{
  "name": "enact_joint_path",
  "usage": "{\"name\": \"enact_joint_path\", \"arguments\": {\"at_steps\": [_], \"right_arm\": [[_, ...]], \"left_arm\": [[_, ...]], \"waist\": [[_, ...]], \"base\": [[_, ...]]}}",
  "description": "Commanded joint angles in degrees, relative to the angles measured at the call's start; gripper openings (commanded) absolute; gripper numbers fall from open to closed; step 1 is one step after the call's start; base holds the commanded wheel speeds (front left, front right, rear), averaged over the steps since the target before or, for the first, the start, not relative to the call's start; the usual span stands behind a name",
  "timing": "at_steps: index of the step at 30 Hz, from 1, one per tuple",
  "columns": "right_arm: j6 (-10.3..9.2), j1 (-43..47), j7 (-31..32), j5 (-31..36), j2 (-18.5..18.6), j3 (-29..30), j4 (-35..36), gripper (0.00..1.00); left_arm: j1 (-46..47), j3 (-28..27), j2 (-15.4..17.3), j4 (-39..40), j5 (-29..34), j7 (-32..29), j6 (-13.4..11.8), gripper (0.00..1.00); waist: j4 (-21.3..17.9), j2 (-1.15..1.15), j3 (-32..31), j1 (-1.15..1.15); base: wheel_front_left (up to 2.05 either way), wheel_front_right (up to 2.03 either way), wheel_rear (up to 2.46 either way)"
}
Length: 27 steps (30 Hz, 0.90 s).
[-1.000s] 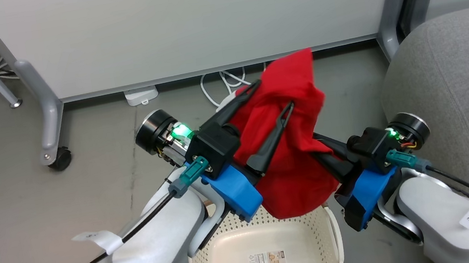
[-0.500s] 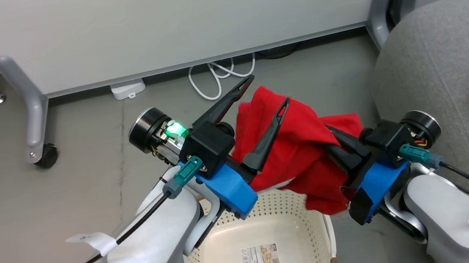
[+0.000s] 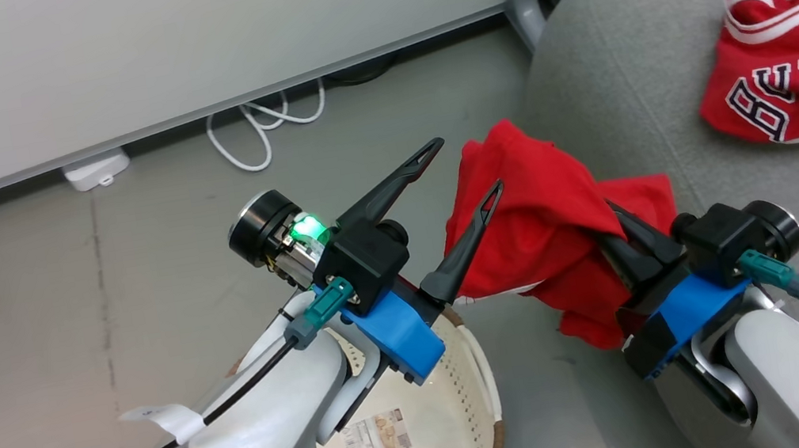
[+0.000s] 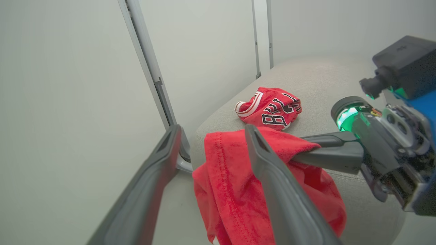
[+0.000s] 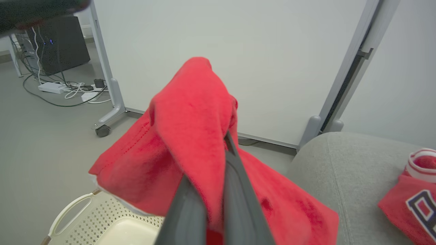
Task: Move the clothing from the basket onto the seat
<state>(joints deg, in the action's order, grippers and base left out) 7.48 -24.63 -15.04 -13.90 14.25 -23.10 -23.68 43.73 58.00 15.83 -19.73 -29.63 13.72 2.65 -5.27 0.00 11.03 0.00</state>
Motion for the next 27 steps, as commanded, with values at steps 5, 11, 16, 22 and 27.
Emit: {"name": "enact_joint_path", "arguments": {"at_steps": [5,11,16,22,27], "right_arm": [[0.03,2.52,-0.21,0.87,-1.15,3.33,1.57,0.0],[0.02,4.72,-0.21,1.77,-2.15,6.38,2.96,0.0],[0.03,6.13,-0.21,2.2,-2.9,8.37,3.77,0.0],[0.03,7.4,-0.21,2.8,-3.89,9.9,4.63,0.0],[0.03,7.26,-0.21,2.99,-4.38,11.44,5.51,0.0]], "left_arm": [[-0.22,0.54,0.07,-0.33,0.4,0.37,0.15,1.0],[-0.04,1.18,-0.21,-0.52,0.54,0.44,0.24,1.0],[0.14,1.73,-0.43,-0.7,0.5,0.47,0.33,1.0],[0.48,2.03,-0.51,-0.82,0.36,0.45,0.18,1.0],[0.73,2.02,-0.31,-0.7,0.14,0.52,0.2,1.0]], "waist": [[-3.82,0.0,1.02,0.0],[-6.83,0.0,1.6,0.0],[-8.83,0.0,1.98,0.0],[-10.03,0.0,2.24,0.0],[-10.04,0.0,2.58,0.0]], "base": [[0.0,0.0,0.0],[0.0,0.0,0.0],[0.0,0.0,0.0],[0.0,0.0,0.0],[0.0,0.0,0.0]]}}
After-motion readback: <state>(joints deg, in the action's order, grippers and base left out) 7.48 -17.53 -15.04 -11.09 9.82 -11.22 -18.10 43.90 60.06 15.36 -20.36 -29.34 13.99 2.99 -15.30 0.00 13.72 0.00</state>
